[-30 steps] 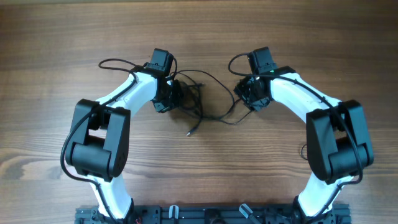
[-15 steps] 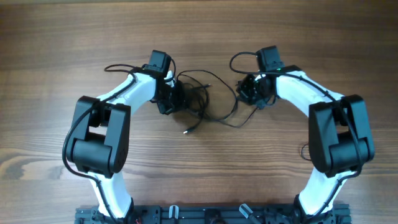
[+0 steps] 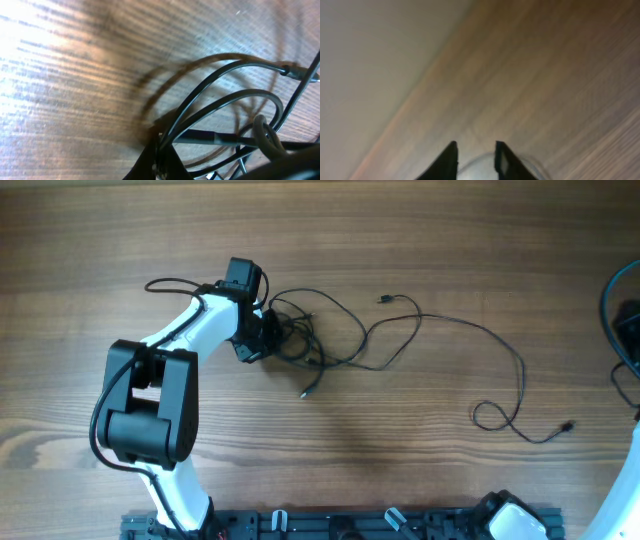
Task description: Untangle cables
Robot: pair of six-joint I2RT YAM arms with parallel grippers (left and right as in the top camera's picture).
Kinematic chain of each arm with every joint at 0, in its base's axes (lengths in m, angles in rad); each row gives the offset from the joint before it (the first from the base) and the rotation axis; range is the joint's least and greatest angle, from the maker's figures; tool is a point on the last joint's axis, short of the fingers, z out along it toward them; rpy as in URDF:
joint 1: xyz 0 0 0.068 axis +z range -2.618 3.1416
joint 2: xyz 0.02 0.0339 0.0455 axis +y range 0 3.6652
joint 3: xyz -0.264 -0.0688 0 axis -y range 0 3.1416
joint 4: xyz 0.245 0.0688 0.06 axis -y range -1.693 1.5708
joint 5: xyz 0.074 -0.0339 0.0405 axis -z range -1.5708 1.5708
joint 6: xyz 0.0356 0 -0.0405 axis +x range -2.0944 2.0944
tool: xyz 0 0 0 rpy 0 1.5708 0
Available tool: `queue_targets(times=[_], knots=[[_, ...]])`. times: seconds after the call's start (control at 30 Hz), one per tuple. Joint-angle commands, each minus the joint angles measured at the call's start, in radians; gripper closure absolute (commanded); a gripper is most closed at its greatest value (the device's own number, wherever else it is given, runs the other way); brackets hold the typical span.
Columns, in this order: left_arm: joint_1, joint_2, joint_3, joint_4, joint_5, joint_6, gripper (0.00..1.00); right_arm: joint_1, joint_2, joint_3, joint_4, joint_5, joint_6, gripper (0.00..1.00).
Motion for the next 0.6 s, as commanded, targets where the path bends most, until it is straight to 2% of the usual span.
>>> queue_targets(times=[0.0,0.07,0.2,0.23,0.3,0.4,0.57], knots=[[0.001,0.03,-0.023,0.045,0.068,0.109,0.96,0.059,0.045,-0.036,-0.065,-0.061,-0.092,0.45],[0.001,-0.006,-0.021,0.07,0.123,0.157,0.96,0.125,0.069,-0.042,-0.144,-0.069,-0.092,0.41],[-0.002,-0.167,-0.021,0.102,0.118,0.188,0.96,0.273,0.082,-0.043,-0.243,-0.094,-0.083,0.34],[-0.003,-0.225,-0.021,0.109,0.116,0.188,0.96,0.343,0.085,-0.043,-0.246,-0.102,-0.032,0.29],[-0.004,-0.293,-0.021,0.102,0.115,0.188,0.96,0.447,0.099,-0.043,-0.22,-0.102,0.061,0.22],[-0.004,-0.378,-0.021,0.089,0.12,0.188,0.96,0.581,0.167,-0.043,-0.167,-0.098,0.208,0.18],[-0.004,-0.464,-0.021,0.089,0.134,0.188,0.96,0.739,0.354,-0.043,-0.089,-0.117,0.338,0.12]])
